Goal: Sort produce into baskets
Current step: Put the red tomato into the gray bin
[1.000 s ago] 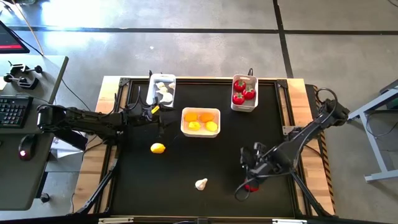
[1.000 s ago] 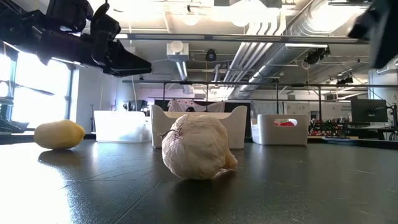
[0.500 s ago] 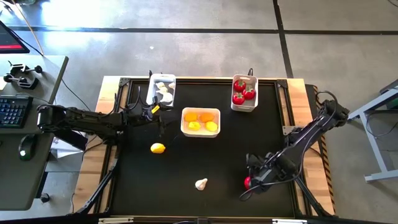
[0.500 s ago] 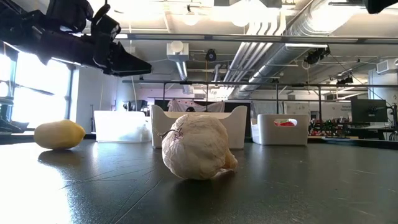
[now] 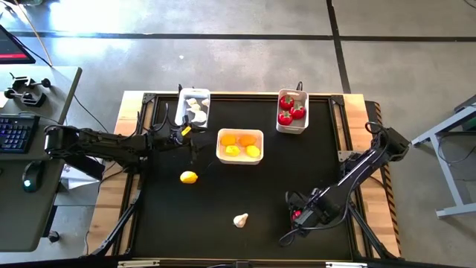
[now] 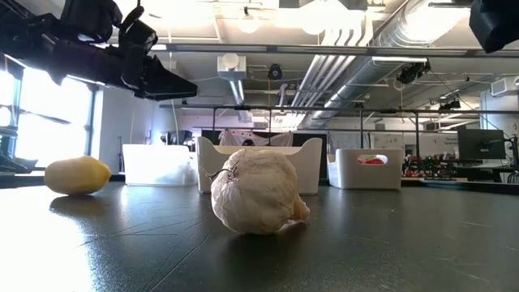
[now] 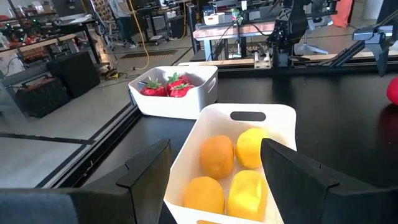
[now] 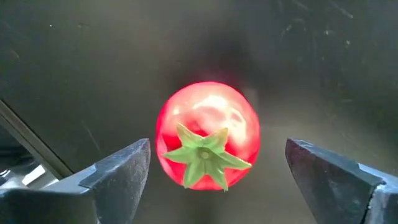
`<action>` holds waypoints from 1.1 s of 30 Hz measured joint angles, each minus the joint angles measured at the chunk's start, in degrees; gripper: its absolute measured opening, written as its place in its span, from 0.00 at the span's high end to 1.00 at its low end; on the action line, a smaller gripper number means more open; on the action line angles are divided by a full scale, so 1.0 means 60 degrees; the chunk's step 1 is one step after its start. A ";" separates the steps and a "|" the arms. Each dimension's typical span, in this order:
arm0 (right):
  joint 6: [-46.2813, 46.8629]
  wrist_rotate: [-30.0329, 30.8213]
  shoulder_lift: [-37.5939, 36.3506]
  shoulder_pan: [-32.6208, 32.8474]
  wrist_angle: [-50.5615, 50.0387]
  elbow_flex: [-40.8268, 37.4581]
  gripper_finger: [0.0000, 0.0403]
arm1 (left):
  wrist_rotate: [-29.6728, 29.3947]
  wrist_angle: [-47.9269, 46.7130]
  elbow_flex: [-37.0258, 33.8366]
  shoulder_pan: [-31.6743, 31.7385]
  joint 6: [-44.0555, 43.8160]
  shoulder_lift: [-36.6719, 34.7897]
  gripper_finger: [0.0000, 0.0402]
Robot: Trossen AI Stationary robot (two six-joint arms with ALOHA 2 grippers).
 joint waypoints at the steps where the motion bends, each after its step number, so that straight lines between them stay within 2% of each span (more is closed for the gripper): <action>1: -0.0020 0.0074 0.0000 0.0007 0.0006 0.0000 0.09 | 0.0000 -0.0001 0.0000 0.0000 0.0000 0.0000 0.42; 6: -0.0641 0.0246 0.0220 0.0021 0.0184 0.0000 0.09 | 0.0000 -0.0007 -0.0002 0.0000 0.0000 0.0000 0.42; 13: -0.1556 -0.0583 0.1008 -0.0034 0.0386 0.0000 0.10 | 0.0000 -0.0054 -0.0002 0.0000 -0.0004 0.0000 0.42; 18: -0.2324 -0.0644 0.1161 -0.0229 0.0406 0.0000 0.20 | 0.0002 -0.0061 0.0000 0.0000 0.0003 0.0001 0.42; 24: -0.3405 -0.0609 0.0831 -0.0861 0.0187 0.0000 0.39 | 0.0004 -0.0066 -0.0001 0.0000 0.0007 0.0000 0.42; 28: -0.4159 -0.0509 0.0158 -0.1536 -0.0291 0.0015 0.39 | 0.0004 -0.0084 0.0000 0.0000 0.0000 0.0002 0.42; 33: -0.5309 0.0349 -0.0968 -0.3027 -0.1416 0.0018 0.39 | 0.0004 -0.0199 -0.0001 0.0000 -0.0009 0.0000 0.42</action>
